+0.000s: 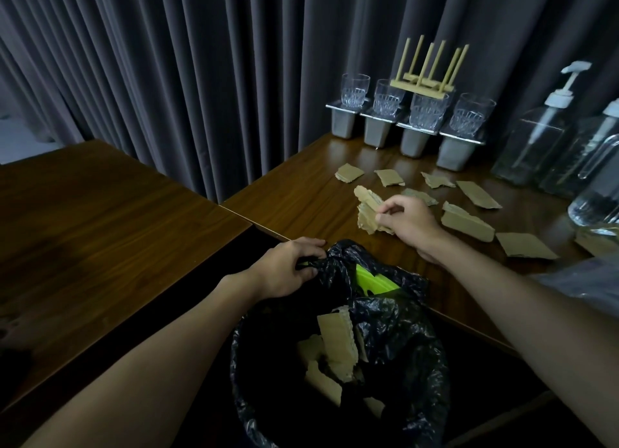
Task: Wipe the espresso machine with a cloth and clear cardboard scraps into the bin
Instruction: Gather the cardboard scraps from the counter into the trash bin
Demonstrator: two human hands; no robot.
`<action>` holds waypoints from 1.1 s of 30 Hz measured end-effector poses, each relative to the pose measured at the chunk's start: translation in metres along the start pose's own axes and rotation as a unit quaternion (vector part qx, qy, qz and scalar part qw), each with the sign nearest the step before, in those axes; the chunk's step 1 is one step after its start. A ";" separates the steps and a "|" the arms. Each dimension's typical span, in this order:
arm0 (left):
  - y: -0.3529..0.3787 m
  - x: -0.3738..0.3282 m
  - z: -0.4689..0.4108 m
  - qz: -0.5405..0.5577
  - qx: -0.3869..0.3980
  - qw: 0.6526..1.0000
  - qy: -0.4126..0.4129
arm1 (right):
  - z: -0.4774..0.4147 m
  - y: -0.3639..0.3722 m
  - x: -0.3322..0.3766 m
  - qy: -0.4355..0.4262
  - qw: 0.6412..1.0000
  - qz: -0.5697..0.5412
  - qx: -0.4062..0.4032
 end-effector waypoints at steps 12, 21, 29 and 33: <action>-0.002 0.000 -0.001 -0.006 0.000 1.000 0.002 | 0.066 0.020 0.043 -0.057 0.965 -0.107 0.232; -0.002 0.000 0.000 0.009 -0.003 1.000 0.007 | 0.056 0.010 0.027 -0.053 0.976 -0.041 0.208; -0.003 0.000 0.000 0.010 -0.004 1.000 0.002 | -0.005 -0.015 -0.051 0.058 0.978 0.172 0.103; -0.002 0.001 -0.001 0.007 -0.007 1.000 0.001 | -0.024 -0.019 -0.061 0.065 0.969 0.226 0.073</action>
Point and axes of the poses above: each hand's wrist, its own z-axis away from the middle knuckle, its own y-axis out of the palm, x = y × z, the point moved 7 cm from there along -z, towards the middle knuckle, and after that the axes turned 3 degrees about x, right-handed, at the moved point
